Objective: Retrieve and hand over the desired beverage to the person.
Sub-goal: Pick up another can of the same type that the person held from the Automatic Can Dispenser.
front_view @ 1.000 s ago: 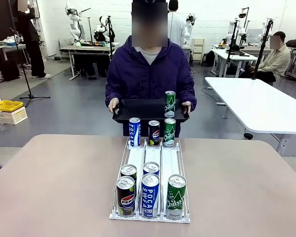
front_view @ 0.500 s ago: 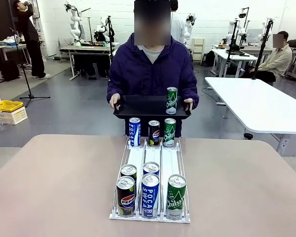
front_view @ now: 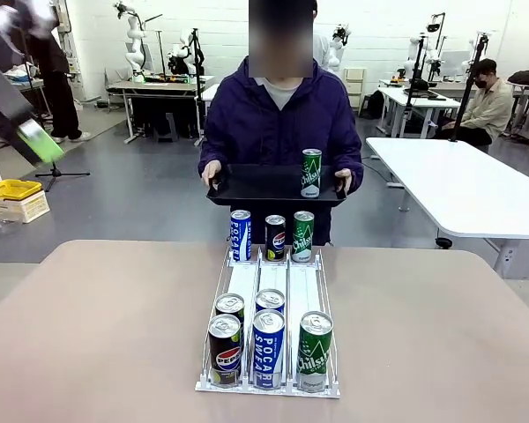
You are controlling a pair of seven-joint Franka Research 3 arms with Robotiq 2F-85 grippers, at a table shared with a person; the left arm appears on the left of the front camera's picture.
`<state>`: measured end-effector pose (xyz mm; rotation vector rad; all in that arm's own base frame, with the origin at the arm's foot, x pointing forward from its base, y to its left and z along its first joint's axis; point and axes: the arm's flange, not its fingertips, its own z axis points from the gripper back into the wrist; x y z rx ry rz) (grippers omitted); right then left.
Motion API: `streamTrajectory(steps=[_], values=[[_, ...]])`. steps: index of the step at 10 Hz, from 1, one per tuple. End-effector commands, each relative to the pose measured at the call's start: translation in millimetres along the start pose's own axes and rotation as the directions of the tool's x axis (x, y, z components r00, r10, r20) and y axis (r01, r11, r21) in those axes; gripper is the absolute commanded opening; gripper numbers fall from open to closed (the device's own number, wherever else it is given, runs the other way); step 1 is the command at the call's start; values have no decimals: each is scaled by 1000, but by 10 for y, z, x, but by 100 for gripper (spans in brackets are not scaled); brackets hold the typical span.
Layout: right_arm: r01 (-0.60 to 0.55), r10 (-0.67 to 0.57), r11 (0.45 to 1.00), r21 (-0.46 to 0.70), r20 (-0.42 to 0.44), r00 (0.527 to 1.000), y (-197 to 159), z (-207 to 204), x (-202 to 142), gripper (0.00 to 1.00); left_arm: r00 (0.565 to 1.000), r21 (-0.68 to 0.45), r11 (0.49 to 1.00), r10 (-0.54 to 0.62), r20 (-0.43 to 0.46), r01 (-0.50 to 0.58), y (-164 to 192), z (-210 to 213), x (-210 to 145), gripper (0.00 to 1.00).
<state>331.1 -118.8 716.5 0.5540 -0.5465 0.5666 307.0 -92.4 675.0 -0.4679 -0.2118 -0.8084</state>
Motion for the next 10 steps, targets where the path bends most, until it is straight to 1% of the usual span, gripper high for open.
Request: streamTrajectory(steps=[1,2,3,4,5,6,7,8,9,10], values=[[-9,9,1000,4,12,1000,-11,2,11,100,971,47,995,95,-219,-86,-179,-406,148,100],[-9,9,1000,4,12,1000,-11,2,11,100,939,174,960,257,-228,-221,-438,-701,181,100],[-9,9,1000,4,12,1000,-11,2,11,100,904,290,901,384,-187,-323,-704,-977,207,100],[-9,9,1000,4,12,1000,-11,2,11,100,885,406,838,448,-128,-365,-889,-1267,247,100],[-9,9,1000,4,12,1000,-11,2,11,100,873,497,775,483,-67,-390,-914,-1518,300,100],[-9,9,1000,4,12,1000,-11,2,11,100,855,549,721,519,-22,-423,-878,-1715,362,100],[-9,9,1000,4,12,1000,-11,2,11,100,845,584,671,532,52,-457,-790,-1868,451,100],[-9,9,1000,4,12,1000,-11,2,11,100,823,595,629,560,99,-500,-718,-2008,516,100],[-9,9,1000,4,12,1000,-11,2,11,100,793,570,629,606,67,-529,-650,-2071,544,100],[-9,9,1000,4,12,1000,-11,2,11,100,772,523,639,633,60,-564,-537,-1987,537,100]])
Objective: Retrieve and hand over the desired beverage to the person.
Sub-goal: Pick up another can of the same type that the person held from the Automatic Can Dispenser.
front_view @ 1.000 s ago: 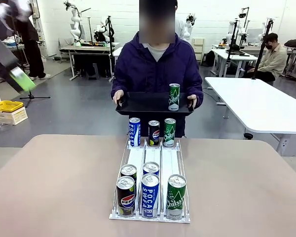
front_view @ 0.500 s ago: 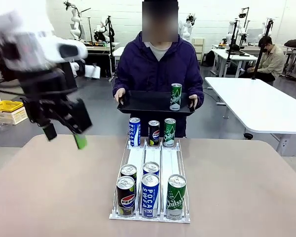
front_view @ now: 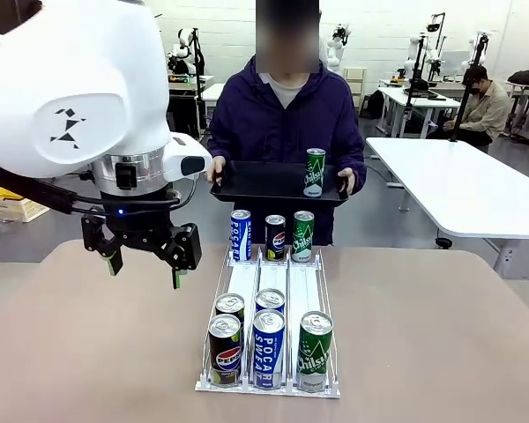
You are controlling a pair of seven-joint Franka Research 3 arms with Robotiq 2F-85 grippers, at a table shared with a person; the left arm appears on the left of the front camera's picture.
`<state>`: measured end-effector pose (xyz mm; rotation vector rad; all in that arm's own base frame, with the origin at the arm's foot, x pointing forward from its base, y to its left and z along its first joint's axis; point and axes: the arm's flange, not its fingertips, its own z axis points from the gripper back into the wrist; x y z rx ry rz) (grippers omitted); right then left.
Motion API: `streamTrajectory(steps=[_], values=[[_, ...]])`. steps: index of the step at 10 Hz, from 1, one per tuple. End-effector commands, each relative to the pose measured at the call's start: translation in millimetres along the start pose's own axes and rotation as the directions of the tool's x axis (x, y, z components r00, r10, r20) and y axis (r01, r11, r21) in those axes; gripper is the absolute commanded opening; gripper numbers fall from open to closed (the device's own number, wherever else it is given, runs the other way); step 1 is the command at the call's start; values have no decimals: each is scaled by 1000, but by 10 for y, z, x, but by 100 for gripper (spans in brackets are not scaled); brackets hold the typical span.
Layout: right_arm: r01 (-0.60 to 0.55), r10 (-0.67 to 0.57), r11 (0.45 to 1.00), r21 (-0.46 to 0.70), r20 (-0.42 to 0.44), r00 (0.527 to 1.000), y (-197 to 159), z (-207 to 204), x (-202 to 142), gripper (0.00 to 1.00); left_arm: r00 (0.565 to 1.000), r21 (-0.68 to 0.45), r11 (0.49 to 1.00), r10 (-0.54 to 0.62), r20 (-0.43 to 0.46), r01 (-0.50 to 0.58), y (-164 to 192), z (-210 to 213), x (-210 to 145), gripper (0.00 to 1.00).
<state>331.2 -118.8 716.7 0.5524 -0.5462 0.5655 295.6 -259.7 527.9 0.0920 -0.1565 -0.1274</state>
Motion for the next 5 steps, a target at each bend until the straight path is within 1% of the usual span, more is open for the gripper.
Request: streamTrajectory(steps=[1,5], values=[[-9,9,1000,6,12,1000,-10,1,9,100,999,9,999,-37,33,36,-42,105,-100,100],[-9,9,1000,6,12,1000,-10,1,9,100,999,9,999,-37,33,36,-42,105,-100,100]])
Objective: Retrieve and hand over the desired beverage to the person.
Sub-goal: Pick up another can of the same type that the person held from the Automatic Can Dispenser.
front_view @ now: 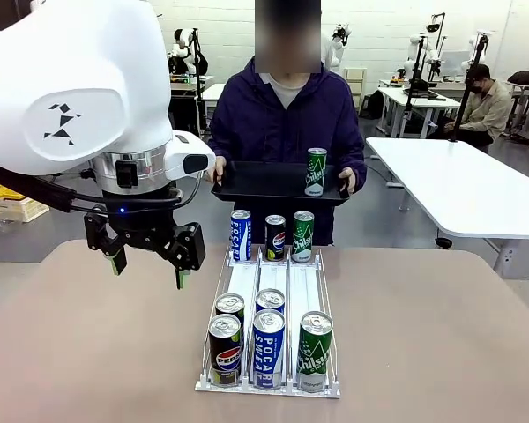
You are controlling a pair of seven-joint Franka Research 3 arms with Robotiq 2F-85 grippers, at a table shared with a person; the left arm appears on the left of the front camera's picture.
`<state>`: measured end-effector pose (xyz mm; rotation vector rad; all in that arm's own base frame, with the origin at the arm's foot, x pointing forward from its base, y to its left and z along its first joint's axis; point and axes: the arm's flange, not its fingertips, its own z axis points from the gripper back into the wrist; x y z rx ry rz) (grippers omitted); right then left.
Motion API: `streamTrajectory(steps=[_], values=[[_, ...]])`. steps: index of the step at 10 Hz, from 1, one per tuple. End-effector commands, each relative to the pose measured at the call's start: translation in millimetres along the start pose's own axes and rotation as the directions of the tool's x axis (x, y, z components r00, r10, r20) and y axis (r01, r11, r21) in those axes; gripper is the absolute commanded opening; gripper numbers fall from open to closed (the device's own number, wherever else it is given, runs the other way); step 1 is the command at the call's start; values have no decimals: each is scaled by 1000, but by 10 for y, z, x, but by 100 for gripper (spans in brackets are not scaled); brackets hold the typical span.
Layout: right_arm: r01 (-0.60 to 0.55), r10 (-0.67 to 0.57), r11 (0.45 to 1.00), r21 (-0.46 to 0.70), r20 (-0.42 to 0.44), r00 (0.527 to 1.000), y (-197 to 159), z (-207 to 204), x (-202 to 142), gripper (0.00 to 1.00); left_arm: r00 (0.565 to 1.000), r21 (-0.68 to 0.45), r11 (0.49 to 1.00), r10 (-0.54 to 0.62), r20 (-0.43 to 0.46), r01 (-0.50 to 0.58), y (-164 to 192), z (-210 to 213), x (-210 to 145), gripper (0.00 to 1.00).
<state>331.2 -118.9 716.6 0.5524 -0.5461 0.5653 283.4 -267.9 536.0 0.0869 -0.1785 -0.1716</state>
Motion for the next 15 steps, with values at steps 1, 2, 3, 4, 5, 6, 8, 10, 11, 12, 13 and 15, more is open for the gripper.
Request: streamTrajectory(steps=[1,2,3,4,5,6,8,10,11,12,13,15], values=[[-10,10,1000,6,12,1000,-9,1,9,100,1000,16,1000,6,9,-6,45,-1,-6,100],[-10,10,1000,6,12,1000,-9,1,9,100,1000,16,1000,6,9,-6,45,-1,-6,100],[-10,10,1000,6,12,1000,-9,1,9,100,1000,16,1000,6,9,-6,45,-1,-6,100],[-10,10,1000,6,12,1000,-9,1,9,100,1000,0,1000,2,1,-2,16,3,7,100],[-10,10,1000,6,12,1000,-9,1,9,100,999,-24,999,-37,5,37,-96,-36,-44,100],[-10,10,1000,6,12,1000,-9,1,9,100,1000,-27,999,-24,4,24,-175,-71,-70,100],[-10,10,1000,6,12,1000,-9,1,9,100,1000,-78,997,-17,-8,17,-262,-221,-70,100],[-10,10,1000,6,12,1000,-9,1,9,100,997,-92,995,35,-65,-41,-396,-501,-35,100],[-10,10,1000,6,12,1000,-9,1,9,100,994,-93,993,63,-85,-70,-479,-604,-31,100],[-10,10,1000,6,12,1000,-9,1,9,100,991,-89,990,98,-96,-107,-565,-693,-20,100],[-10,10,1000,6,12,1000,-9,1,9,100,987,-87,987,129,-99,-138,-636,-758,-18,100],[-10,10,1000,6,12,1000,-9,1,9,100,985,-101,983,145,-95,-154,-745,-853,13,100]])
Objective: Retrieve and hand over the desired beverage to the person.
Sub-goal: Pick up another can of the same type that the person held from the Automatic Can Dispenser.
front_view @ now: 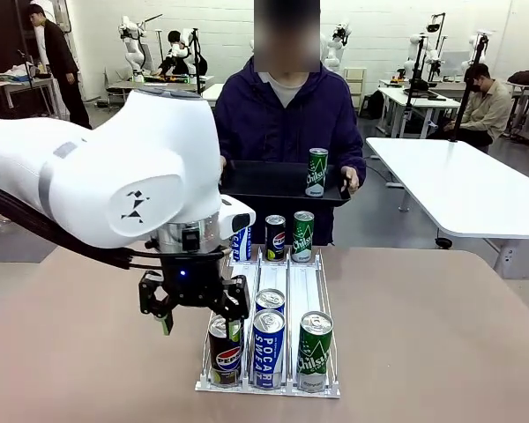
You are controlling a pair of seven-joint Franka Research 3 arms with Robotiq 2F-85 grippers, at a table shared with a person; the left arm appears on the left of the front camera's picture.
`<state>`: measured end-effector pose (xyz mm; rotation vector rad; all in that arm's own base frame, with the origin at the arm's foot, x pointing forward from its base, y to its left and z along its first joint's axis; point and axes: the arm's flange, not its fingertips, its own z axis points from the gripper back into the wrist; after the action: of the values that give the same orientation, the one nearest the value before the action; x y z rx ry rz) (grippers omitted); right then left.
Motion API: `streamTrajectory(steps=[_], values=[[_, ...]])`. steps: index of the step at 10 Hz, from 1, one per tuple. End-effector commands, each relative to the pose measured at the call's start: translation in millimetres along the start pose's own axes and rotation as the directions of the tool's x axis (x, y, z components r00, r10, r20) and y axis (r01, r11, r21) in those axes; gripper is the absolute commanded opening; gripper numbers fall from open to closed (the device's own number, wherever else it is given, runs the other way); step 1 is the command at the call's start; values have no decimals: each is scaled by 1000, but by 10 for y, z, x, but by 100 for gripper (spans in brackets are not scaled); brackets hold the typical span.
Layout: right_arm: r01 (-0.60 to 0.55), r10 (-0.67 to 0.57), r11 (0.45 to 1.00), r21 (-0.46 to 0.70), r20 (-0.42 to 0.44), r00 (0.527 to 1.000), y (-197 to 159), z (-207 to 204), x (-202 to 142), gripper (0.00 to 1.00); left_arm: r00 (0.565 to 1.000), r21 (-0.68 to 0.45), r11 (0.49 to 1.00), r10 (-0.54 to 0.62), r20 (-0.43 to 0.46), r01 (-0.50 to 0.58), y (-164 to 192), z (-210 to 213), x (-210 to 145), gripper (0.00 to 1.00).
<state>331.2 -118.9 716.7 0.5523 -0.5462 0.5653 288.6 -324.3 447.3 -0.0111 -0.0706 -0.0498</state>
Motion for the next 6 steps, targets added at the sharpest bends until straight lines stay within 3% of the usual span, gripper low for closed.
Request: streamTrajectory(steps=[1,6], values=[[-10,10,1000,6,12,1000,-9,0,9,100,1000,-19,1000,-3,23,3,-139,-71,9,100],[-10,10,1000,6,12,1000,-9,0,9,100,995,-12,999,-32,97,34,-156,-183,73,100]])
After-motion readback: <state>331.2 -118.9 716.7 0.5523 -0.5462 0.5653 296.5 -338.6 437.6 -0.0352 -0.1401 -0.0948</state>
